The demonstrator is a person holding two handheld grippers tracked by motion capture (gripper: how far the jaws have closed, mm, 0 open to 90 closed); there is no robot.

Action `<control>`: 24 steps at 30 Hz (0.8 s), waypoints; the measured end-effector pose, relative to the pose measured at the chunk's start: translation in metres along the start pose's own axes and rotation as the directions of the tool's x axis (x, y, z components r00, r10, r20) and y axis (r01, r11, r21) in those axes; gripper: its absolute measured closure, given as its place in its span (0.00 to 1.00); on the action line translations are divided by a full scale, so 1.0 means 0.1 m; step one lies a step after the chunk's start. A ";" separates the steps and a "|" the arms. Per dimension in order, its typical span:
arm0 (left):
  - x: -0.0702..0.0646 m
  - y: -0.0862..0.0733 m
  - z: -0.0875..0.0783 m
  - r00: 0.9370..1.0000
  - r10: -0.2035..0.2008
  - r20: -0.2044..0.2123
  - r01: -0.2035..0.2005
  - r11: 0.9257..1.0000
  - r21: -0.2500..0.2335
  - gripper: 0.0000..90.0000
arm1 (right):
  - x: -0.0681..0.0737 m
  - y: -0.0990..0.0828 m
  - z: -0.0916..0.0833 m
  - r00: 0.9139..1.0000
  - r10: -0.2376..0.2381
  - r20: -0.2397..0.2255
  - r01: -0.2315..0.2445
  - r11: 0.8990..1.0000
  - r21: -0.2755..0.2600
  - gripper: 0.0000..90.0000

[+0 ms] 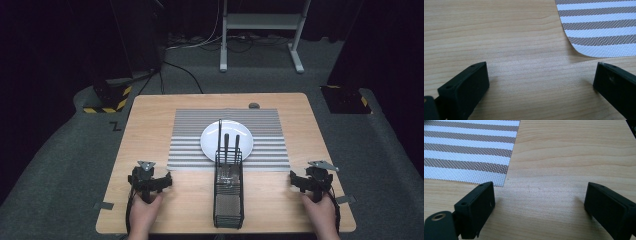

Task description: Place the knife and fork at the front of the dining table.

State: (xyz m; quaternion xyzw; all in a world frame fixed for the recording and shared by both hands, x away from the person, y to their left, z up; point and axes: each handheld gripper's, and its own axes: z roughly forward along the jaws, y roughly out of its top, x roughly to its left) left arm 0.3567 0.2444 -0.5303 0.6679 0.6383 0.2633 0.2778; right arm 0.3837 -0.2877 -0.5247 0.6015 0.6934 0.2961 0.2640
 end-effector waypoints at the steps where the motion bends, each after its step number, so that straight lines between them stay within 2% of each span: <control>1: 0.00 0.00 0.00 1.000 0.000 0.000 0.000 1.000 0.000 0.00 | 0.00 0.00 0.00 1.000 0.000 0.000 0.000 1.000 0.000 0.11; 8: 0.00 -0.02 -0.01 1.000 -0.004 0.000 0.004 1.000 -0.001 0.00 | 0.00 0.00 0.00 1.000 -0.004 -0.004 0.004 1.000 0.000 0.10; 18: 0.01 -0.04 -0.04 1.000 0.014 0.008 -0.014 1.000 -0.001 0.01 | -0.03 -0.01 -0.01 0.999 -0.020 -0.028 0.020 1.000 -0.004 0.12; 20: 0.01 -0.04 -0.04 1.000 0.021 0.020 -0.020 1.000 -0.007 0.03 | -0.02 -0.01 -0.02 0.999 -0.035 -0.028 0.035 0.999 -0.015 0.15; 24: -0.04 -0.07 -0.10 0.998 0.062 0.013 -0.061 0.998 -0.023 0.03 | -0.01 -0.02 -0.08 0.998 -0.045 -0.032 0.044 0.998 -0.042 0.15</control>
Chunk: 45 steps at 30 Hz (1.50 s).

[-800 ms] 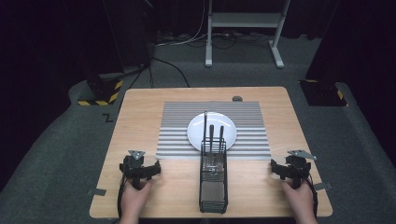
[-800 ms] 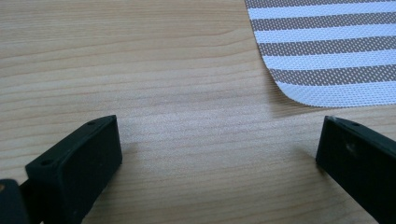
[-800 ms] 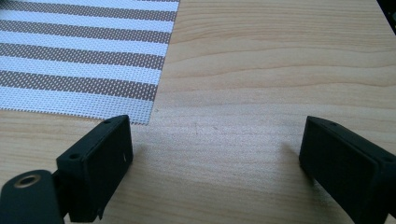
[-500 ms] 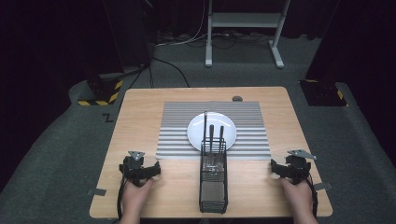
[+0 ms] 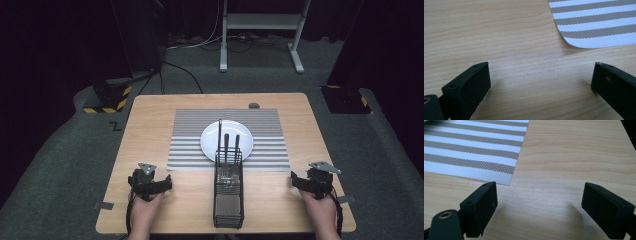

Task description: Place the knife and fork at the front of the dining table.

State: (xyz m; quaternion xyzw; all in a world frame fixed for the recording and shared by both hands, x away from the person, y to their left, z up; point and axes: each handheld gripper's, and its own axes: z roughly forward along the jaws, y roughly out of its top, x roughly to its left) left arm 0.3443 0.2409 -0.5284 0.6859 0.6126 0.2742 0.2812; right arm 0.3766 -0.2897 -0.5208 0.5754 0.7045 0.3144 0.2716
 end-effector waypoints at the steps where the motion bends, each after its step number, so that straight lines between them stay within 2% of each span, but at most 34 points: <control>1: -0.01 -0.01 -0.01 1.000 -0.001 0.013 0.001 1.000 -0.007 0.03 | 0.01 -0.01 -0.01 1.000 -0.010 -0.005 0.010 1.000 -0.002 0.15; 3: -0.03 -0.01 -0.04 0.999 0.018 0.031 -0.017 1.000 -0.019 0.02 | 0.04 -0.04 -0.03 1.000 -0.018 -0.006 0.018 1.000 0.006 0.15; 6: -0.05 -0.01 -0.07 0.999 0.018 0.047 -0.016 0.999 -0.044 0.01 | 0.08 -0.07 -0.05 0.999 -0.030 -0.025 0.030 0.999 0.014 0.15; 8: -0.08 0.02 -0.14 0.997 0.028 0.070 -0.021 0.996 -0.088 0.01 | 0.10 -0.09 -0.05 0.998 -0.046 -0.034 0.047 0.999 0.024 0.14; 11: -0.11 0.04 -0.19 0.991 0.008 0.135 0.008 0.993 -0.114 0.00 | 0.11 -0.08 -0.05 0.998 -0.049 -0.041 0.050 0.998 0.027 0.14; 14: -0.15 0.07 -0.23 0.982 0.002 0.189 0.026 0.990 -0.142 0.00 | 0.09 -0.08 -0.03 0.998 -0.038 -0.050 0.040 0.999 0.035 0.12; 15: -0.16 0.07 -0.25 0.980 0.011 0.199 0.019 0.989 -0.149 0.00 | 0.10 -0.08 -0.03 0.998 -0.036 -0.050 0.037 0.999 0.036 0.12; 18: -0.21 0.09 -0.29 0.977 0.029 0.211 0.012 0.982 -0.188 0.00 | 0.10 -0.08 -0.03 0.998 -0.037 -0.049 0.039 0.999 0.035 0.12; 23: -0.25 0.12 -0.38 0.968 0.037 0.250 0.025 0.971 -0.239 0.00 | 0.10 -0.08 -0.03 0.998 -0.036 -0.048 0.038 0.999 0.036 0.12; 24: -0.25 0.12 -0.38 0.968 0.037 0.250 0.025 0.971 -0.239 0.00 | 0.10 -0.08 -0.03 0.998 -0.036 -0.048 0.038 0.999 0.036 0.12; 25: -0.26 0.13 -0.40 0.967 0.046 0.250 0.020 0.967 -0.254 0.00 | 0.10 -0.08 -0.03 0.998 -0.036 -0.048 0.038 0.999 0.036 0.12; 26: -0.27 0.13 -0.42 0.965 0.043 0.259 0.030 0.962 -0.273 0.00 | 0.10 -0.08 -0.03 0.998 -0.037 -0.048 0.039 0.999 0.036 0.12; 27: -0.28 0.13 -0.43 0.962 0.041 0.269 0.038 0.959 -0.280 0.00 | 0.10 -0.07 -0.03 0.998 -0.038 -0.051 0.040 0.999 0.035 0.12; 29: -0.29 0.14 -0.45 0.962 0.041 0.272 0.038 0.959 -0.279 0.00 | 0.10 -0.07 -0.03 0.998 -0.038 -0.051 0.039 0.999 0.035 0.12; 32: -0.31 0.18 -0.52 0.964 0.061 0.258 0.020 0.953 -0.301 0.01 | 0.10 -0.07 -0.03 0.998 -0.038 -0.051 0.039 0.999 0.035 0.12; 34: -0.32 0.19 -0.54 0.964 0.063 0.257 0.018 0.953 -0.302 0.01 | 0.10 -0.07 -0.03 0.998 -0.038 -0.051 0.039 0.999 0.035 0.12; 35: -0.33 0.20 -0.56 0.961 0.063 0.268 0.024 0.950 -0.311 0.01 | 0.10 -0.07 -0.03 0.998 -0.038 -0.051 0.040 0.999 0.035 0.12; 37: -0.34 0.22 -0.59 0.962 0.059 0.267 0.037 0.938 -0.344 0.01 | 0.10 -0.07 -0.03 0.998 -0.037 -0.051 0.039 0.999 0.035 0.12; 40: -0.36 0.25 -0.63 0.957 0.055 0.286 0.058 0.926 -0.374 0.01 | 0.10 -0.07 -0.02 0.998 -0.038 -0.052 0.040 0.998 0.037 0.11; 41: -0.37 0.27 -0.65 0.956 0.061 0.285 0.056 0.922 -0.382 0.01 | 0.10 -0.07 -0.02 0.998 -0.038 -0.053 0.040 0.998 0.037 0.11; 42: -0.37 0.27 -0.65 0.956 0.061 0.285 0.056 0.922 -0.382 0.01 | 0.10 -0.07 -0.02 0.998 -0.038 -0.053 0.040 0.998 0.037 0.11; 45: -0.43 0.32 -0.70 0.951 0.091 0.297 0.039 0.914 -0.404 0.01 | 0.10 -0.07 -0.02 0.998 -0.039 -0.052 0.041 0.998 0.037 0.11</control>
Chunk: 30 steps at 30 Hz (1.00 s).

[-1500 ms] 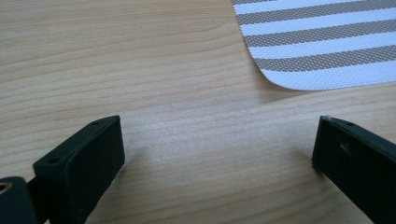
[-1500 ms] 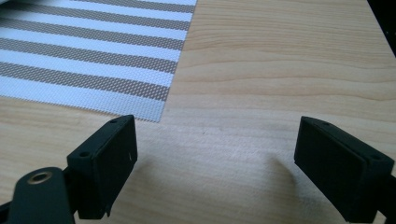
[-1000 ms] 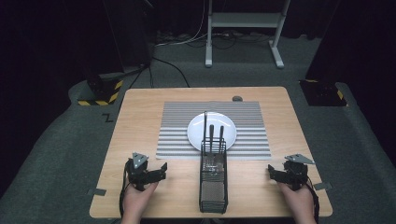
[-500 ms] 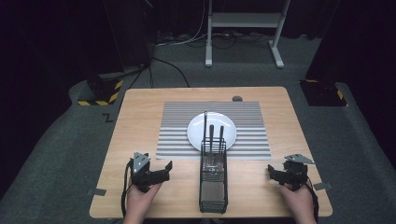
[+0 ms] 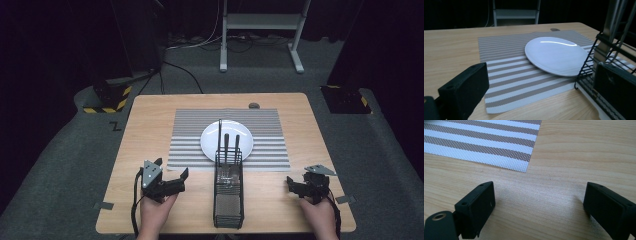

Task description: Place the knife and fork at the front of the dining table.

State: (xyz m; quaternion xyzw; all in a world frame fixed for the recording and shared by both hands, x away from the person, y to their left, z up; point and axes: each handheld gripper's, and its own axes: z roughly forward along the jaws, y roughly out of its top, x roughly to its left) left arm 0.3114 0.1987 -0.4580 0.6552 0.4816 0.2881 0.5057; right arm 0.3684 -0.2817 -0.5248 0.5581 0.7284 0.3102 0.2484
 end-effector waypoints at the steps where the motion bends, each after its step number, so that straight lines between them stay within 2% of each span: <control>1: -0.03 0.04 -0.01 1.000 -0.007 0.012 0.007 1.000 -0.011 0.01 | 0.00 0.00 0.00 1.000 0.000 0.000 0.000 1.000 0.000 0.11; 2: -0.03 0.04 -0.01 1.000 -0.007 0.012 0.007 1.000 -0.011 0.01 | 0.00 0.00 0.00 1.000 0.000 0.000 0.000 1.000 0.000 0.11; 4: -0.10 0.11 -0.03 0.999 0.007 0.036 -0.006 0.999 -0.044 0.01 | 0.00 0.00 0.00 1.000 0.001 0.001 -0.001 1.000 0.000 0.11; 6: -0.13 0.13 -0.03 0.999 0.008 0.042 -0.006 0.999 -0.048 0.01 | 0.00 0.00 0.00 1.000 0.000 0.000 0.000 1.000 0.000 0.11; 7: -0.19 0.16 -0.02 0.998 0.007 0.065 -0.003 0.998 -0.058 0.01 | 0.00 0.00 0.00 1.000 0.000 0.000 0.000 1.000 0.000 0.11; 9: -0.22 0.17 -0.01 0.997 0.008 0.072 -0.004 0.998 -0.058 0.01 | 0.00 0.00 0.00 1.000 0.000 0.000 0.000 1.000 0.000 0.11; 10: -0.28 0.19 0.03 0.996 0.004 0.091 0.001 0.998 -0.057 0.01 | 0.00 0.00 0.00 1.000 0.000 0.000 0.000 1.000 0.000 0.11; 14: -0.37 0.24 0.10 0.993 0.027 0.111 -0.020 0.998 -0.063 0.04 | 0.00 0.00 0.00 1.000 0.000 0.000 0.000 1.000 0.000 0.11; 18: -0.44 0.30 0.17 0.990 0.024 0.138 -0.015 0.998 -0.066 0.06 | 0.00 0.00 0.00 1.000 0.000 0.000 0.000 1.000 0.000 0.11; 23: -0.54 0.36 0.27 0.990 0.043 0.135 -0.033 0.996 -0.079 0.09 | 0.00 0.00 0.00 1.000 0.000 0.000 0.000 1.000 0.000 0.11; 26: -0.58 0.39 0.32 0.991 0.038 0.128 -0.028 0.996 -0.080 0.16 | 0.00 0.00 0.00 1.000 0.000 0.000 0.000 1.000 0.000 0.11; 30: -0.62 0.43 0.39 0.987 0.036 0.154 -0.023 0.996 -0.083 0.22 | 0.00 0.00 0.00 1.000 0.001 0.000 -0.001 1.000 0.000 0.11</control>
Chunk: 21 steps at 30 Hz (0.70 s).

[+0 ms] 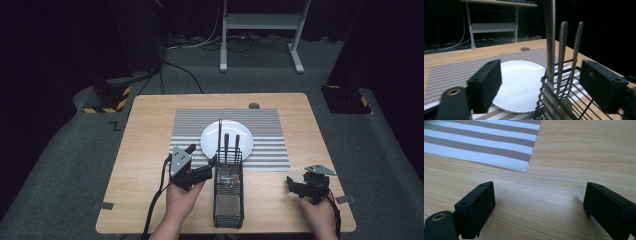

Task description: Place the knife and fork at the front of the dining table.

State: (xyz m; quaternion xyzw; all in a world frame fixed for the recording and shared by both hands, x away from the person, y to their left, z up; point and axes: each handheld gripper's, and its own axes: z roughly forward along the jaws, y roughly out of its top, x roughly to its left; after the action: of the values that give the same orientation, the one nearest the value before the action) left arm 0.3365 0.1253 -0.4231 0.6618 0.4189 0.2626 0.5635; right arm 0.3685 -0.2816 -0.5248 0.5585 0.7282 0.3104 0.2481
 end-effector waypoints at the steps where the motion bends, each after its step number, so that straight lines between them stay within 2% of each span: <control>1: -0.01 0.01 0.02 1.000 0.003 0.004 -0.003 1.000 0.001 0.24 | 0.00 0.00 0.00 1.000 -0.001 0.000 0.001 1.000 0.000 0.11; 4: -0.03 0.01 0.06 1.000 0.011 0.012 -0.011 1.000 0.000 0.33 | 0.00 0.00 0.00 1.000 -0.001 0.000 0.001 1.000 0.000 0.11; 5: -0.04 0.01 0.08 1.000 0.013 0.018 -0.013 1.000 -0.002 0.33 | 0.00 0.00 0.00 1.000 -0.001 0.000 0.001 1.000 0.000 0.11; 6: -0.05 0.01 0.11 1.000 0.012 0.026 -0.012 1.000 -0.008 0.41 | 0.00 0.00 0.00 1.000 -0.001 0.000 0.001 1.000 0.000 0.11; 7: -0.05 0.02 0.13 1.000 0.012 0.026 -0.012 1.000 -0.008 0.43 | 0.00 0.00 0.00 1.000 -0.001 0.000 0.001 1.000 0.000 0.11; 10: -0.05 0.02 0.18 1.000 0.008 0.020 -0.008 1.000 -0.008 0.47 | 0.00 0.00 0.00 1.000 -0.001 0.000 0.001 1.000 0.000 0.11; 12: -0.05 0.02 0.23 1.000 0.003 0.023 -0.003 1.000 -0.010 0.55 | 0.00 0.00 0.00 1.000 0.000 0.000 0.000 1.000 0.000 0.11; 14: -0.07 0.01 0.26 1.000 0.025 0.015 -0.025 1.000 -0.004 0.59 | 0.00 0.00 0.00 1.000 -0.001 0.001 0.001 1.000 0.000 0.11; 17: -0.10 -0.01 0.32 1.000 0.024 0.012 -0.024 1.000 0.007 0.60 | 0.00 0.00 0.00 1.000 -0.001 0.000 0.001 1.000 0.000 0.11; 19: -0.11 -0.01 0.34 1.000 0.027 0.009 -0.027 1.000 0.005 0.65 | 0.00 0.00 0.00 1.000 -0.001 0.000 0.001 1.000 0.000 0.11; 20: -0.12 -0.01 0.35 0.999 0.039 0.000 -0.039 0.999 0.004 0.65 | 0.00 0.00 0.00 1.000 -0.001 0.000 0.001 1.000 0.000 0.11; 21: -0.13 -0.01 0.37 0.999 0.040 -0.004 -0.040 0.999 0.006 0.72 | 0.00 0.00 0.00 1.000 -0.001 0.000 0.001 1.000 0.000 0.11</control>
State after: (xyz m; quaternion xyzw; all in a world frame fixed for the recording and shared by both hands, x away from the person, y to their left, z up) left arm 0.3602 0.0949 -0.4304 0.6714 0.4075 0.2741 0.5550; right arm 0.3685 -0.2816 -0.5248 0.5581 0.7284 0.3101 0.2485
